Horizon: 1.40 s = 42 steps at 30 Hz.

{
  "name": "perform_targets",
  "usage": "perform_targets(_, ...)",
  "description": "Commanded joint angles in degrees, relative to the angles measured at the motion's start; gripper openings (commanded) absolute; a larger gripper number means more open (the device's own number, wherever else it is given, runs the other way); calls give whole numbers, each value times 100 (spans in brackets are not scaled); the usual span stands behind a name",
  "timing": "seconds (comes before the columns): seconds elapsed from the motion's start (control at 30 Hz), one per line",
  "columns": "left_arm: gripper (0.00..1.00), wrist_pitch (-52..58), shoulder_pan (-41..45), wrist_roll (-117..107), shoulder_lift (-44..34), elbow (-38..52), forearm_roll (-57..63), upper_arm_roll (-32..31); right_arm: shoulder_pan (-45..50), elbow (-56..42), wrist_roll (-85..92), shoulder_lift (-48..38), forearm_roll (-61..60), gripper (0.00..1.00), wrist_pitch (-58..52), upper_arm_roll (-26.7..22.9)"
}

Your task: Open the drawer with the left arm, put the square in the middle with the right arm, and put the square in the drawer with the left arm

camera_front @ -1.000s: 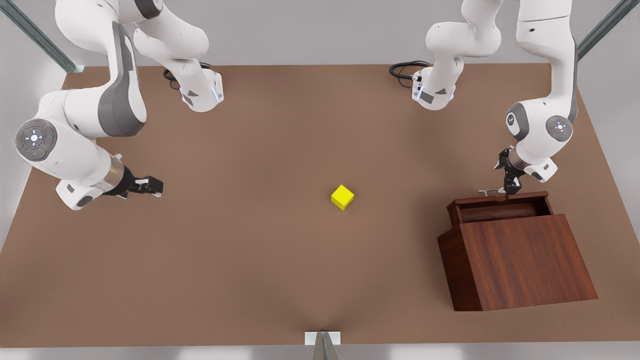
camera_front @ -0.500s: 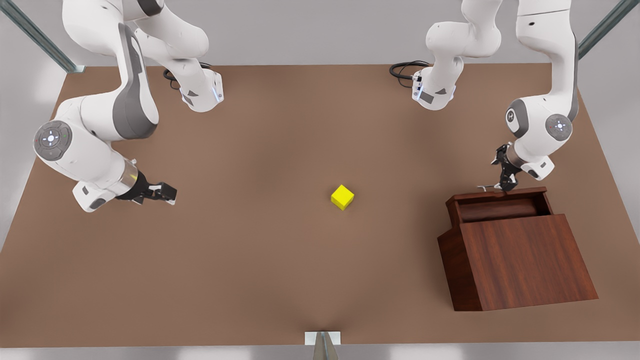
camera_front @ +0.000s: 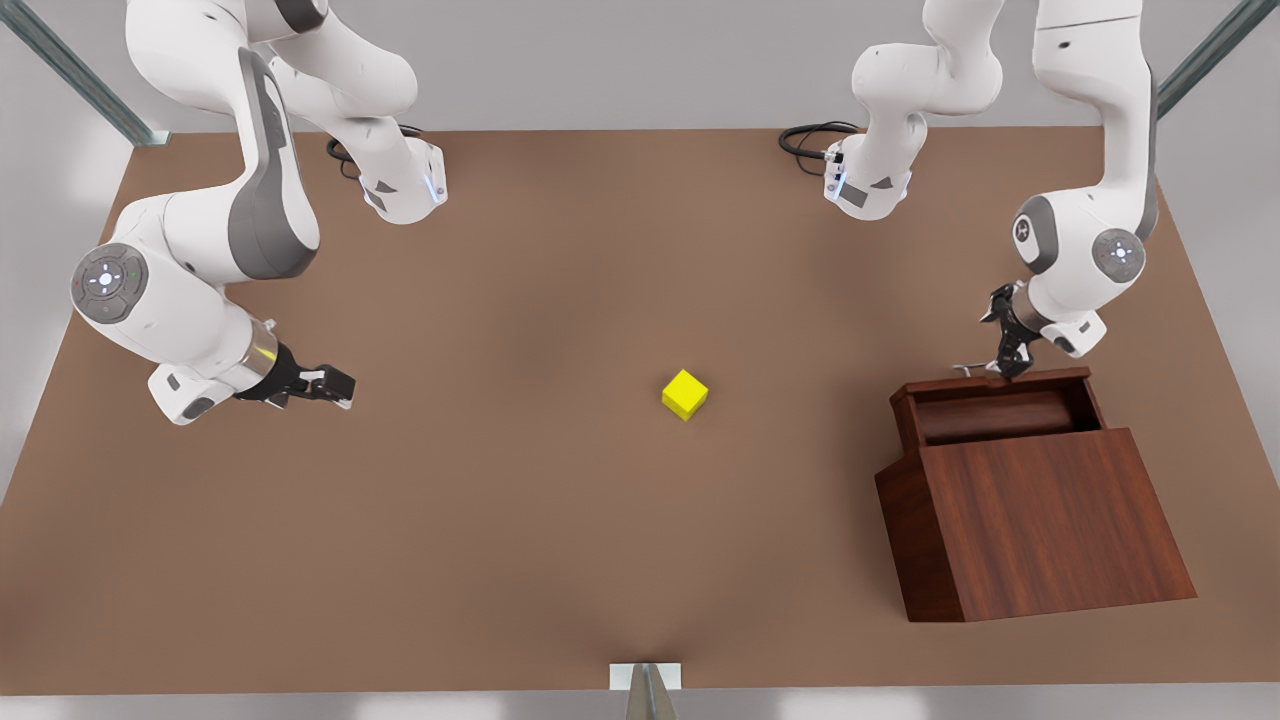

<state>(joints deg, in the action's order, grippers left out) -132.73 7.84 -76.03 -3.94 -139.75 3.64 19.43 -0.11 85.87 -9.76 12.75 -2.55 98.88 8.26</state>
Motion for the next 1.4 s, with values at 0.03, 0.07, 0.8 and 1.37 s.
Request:
perform_targets(0.03,100,10,43,-18,-2,0,-4,-1,2,0,0,0,0,100,0,1)
perform_targets(0.07,100,72,51,-44,-11,9,-4,-9,2,0,0,0,0,100,0,-8)
perform_targets(0.8,100,1839,1255,7005,3268,4940,585,-4070,-15,-9,0,44,0,100,0,-26)
perform_targets(1.37,100,512,1651,6996,4208,4465,655,-3797,-15,-35,0,79,-9,100,0,-35)
